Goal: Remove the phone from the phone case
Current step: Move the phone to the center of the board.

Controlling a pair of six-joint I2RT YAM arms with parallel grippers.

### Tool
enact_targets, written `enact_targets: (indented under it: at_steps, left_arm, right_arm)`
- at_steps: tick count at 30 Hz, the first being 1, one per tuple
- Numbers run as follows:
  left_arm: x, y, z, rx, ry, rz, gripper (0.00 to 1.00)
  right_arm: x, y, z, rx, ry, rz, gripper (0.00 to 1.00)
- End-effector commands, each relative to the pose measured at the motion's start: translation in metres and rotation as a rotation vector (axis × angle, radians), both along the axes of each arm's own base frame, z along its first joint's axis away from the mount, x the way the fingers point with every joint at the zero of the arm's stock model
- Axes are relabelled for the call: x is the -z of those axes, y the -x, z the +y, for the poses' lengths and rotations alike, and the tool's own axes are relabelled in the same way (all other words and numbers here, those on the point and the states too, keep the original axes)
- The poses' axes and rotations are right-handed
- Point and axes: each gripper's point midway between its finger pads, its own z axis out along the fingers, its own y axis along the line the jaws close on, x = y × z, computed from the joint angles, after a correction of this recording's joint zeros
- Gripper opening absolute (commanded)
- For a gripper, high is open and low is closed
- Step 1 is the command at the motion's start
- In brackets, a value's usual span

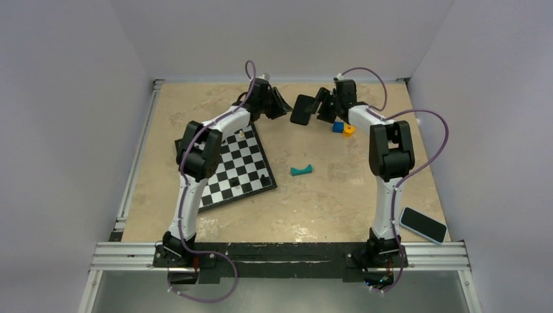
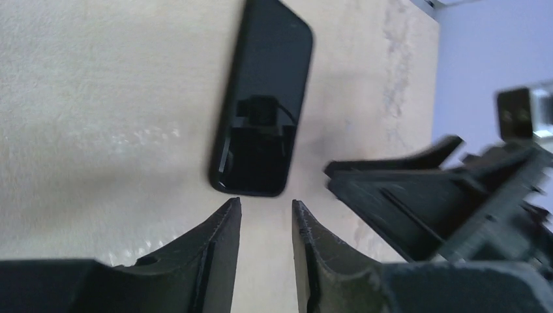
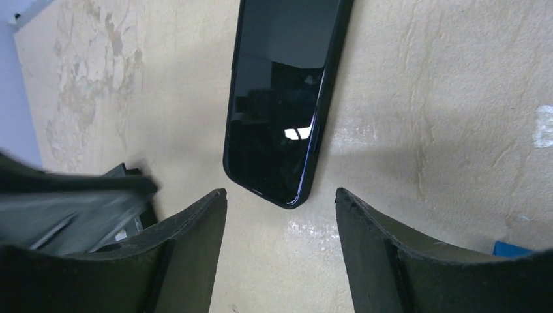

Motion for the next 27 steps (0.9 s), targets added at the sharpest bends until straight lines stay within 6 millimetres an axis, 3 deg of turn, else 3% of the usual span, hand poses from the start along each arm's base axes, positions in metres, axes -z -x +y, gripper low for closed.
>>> enact_targets:
  at_steps: [1,7,14,21,25,27]
  left_arm:
    - [-0.022,-0.047,-0.003,-0.148,0.141,-0.059,0.37]
    - [0.019,-0.063,-0.007,-0.254,0.224,0.058,0.3]
    - [0.056,-0.06,-0.022,-0.245,0.302,0.164,0.28]
    - [0.068,-0.036,-0.03,-0.16,0.306,0.244,0.22]
    - [0.058,-0.017,-0.027,-0.135,0.283,0.229,0.21]
    - [0.05,-0.007,-0.027,-0.108,0.275,0.212,0.21]
  right_arm:
    - [-0.022,-0.014,0.003,0.012,-0.078,-0.054,0.64]
    - [-0.016,-0.015,0.012,-0.021,-0.124,-0.035,0.6]
    - [-0.001,-0.02,0.017,-0.071,-0.104,-0.025,0.59]
    - [0.004,-0.019,0.022,-0.155,-0.085,-0.049,0.41]
    - [0.01,-0.011,0.026,-0.208,-0.072,-0.039,0.31]
    - [0.011,-0.001,0.031,-0.238,-0.055,-0.031,0.31]
